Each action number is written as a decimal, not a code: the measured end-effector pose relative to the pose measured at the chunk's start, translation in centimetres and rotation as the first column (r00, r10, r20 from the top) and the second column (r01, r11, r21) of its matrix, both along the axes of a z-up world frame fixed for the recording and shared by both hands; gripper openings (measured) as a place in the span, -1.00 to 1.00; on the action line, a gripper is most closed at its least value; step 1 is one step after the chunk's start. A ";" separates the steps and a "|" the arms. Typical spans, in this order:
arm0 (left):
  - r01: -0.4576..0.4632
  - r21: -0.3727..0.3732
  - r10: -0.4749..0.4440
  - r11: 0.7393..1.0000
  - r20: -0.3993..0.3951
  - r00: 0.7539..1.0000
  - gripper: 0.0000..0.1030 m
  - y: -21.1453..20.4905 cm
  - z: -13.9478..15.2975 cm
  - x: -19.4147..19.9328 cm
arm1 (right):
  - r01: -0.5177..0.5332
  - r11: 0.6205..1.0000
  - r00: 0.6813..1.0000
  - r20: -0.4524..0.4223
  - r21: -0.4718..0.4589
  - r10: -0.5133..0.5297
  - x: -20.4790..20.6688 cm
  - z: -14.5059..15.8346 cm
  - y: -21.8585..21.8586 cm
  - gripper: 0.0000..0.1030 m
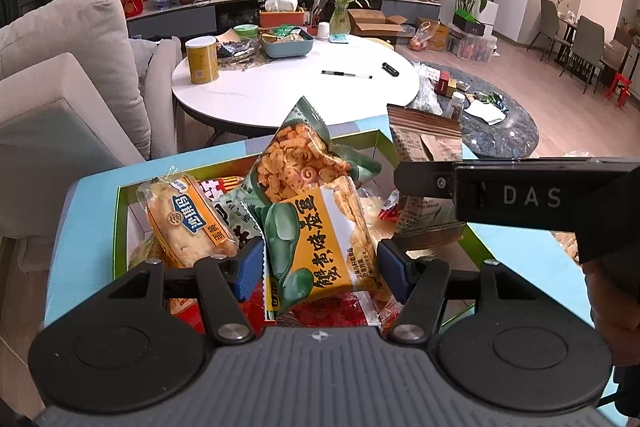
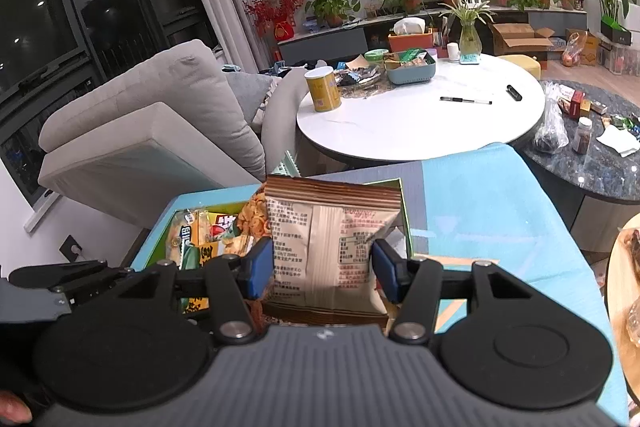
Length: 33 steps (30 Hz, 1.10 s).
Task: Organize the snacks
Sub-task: 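Lower the bean bag into the box and open the left gripper while the right lowers the brown packet, then release the brown packet into the box with the right gripper and withdraw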
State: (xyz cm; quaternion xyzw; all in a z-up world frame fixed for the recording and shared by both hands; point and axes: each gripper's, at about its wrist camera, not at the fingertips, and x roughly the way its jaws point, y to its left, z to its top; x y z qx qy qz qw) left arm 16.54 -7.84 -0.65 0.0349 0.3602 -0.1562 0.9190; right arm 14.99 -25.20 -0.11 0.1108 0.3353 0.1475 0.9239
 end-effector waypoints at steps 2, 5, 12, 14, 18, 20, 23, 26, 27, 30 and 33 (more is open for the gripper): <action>-0.005 0.006 0.005 1.000 -0.011 1.000 0.14 -0.1 -0.3 0.2 | -0.002 1.000 1.000 -0.005 0.001 0.002 0.2 -0.2 0.1 0.66; -0.008 0.009 0.008 1.000 -0.026 1.000 0.14 -0.2 -0.8 0.3 | -0.007 1.000 1.000 -0.013 0.003 0.007 0.5 -0.5 0.3 0.66; -0.029 0.016 0.029 0.999 -0.028 0.999 0.31 -0.1 -1.0 0.4 | 0.003 1.000 0.999 -0.036 0.011 -0.002 0.9 -1.2 0.3 0.66; -0.031 0.005 0.031 1.000 -0.027 0.999 0.43 0.1 -0.9 0.3 | -0.001 1.000 1.000 -0.031 0.020 0.002 0.8 -1.1 0.2 0.66; -0.045 -0.004 0.045 0.999 -0.016 0.999 0.46 0.6 -0.6 -0.1 | -0.004 1.000 1.000 -0.011 0.026 0.005 0.4 -0.7 0.2 0.66; -0.054 -0.010 0.054 0.998 -0.012 0.998 0.46 0.9 -0.4 -0.3 | -0.001 1.000 1.000 -0.009 0.027 0.001 0.2 -0.6 0.1 0.66; -0.068 -0.019 0.067 0.998 -0.008 0.998 0.47 1.3 -0.2 -0.7 | 0.002 1.000 1.000 -0.007 0.029 -0.002 0.0 -0.4 0.1 0.66; -0.075 -0.025 0.075 0.997 -0.002 0.997 0.47 1.7 0.0 -1.1 | 0.004 1.000 1.000 -0.007 0.027 -0.004 -0.2 -0.3 0.0 0.66; -0.076 -0.028 0.076 0.997 0.001 0.997 0.48 1.8 0.1 -1.3 | 0.004 1.000 1.000 -0.007 0.027 -0.004 -0.4 -0.2 0.0 0.66; -0.077 -0.034 0.078 0.996 0.010 0.997 0.48 2.0 0.5 -1.8 | 0.002 1.000 1.000 -0.002 0.024 -0.002 -0.9 0.2 0.1 0.66; -0.079 -0.043 0.080 0.996 0.024 0.997 0.48 2.3 0.9 -2.6 | -0.001 1.000 1.000 0.008 0.020 0.000 -1.5 0.6 0.2 0.66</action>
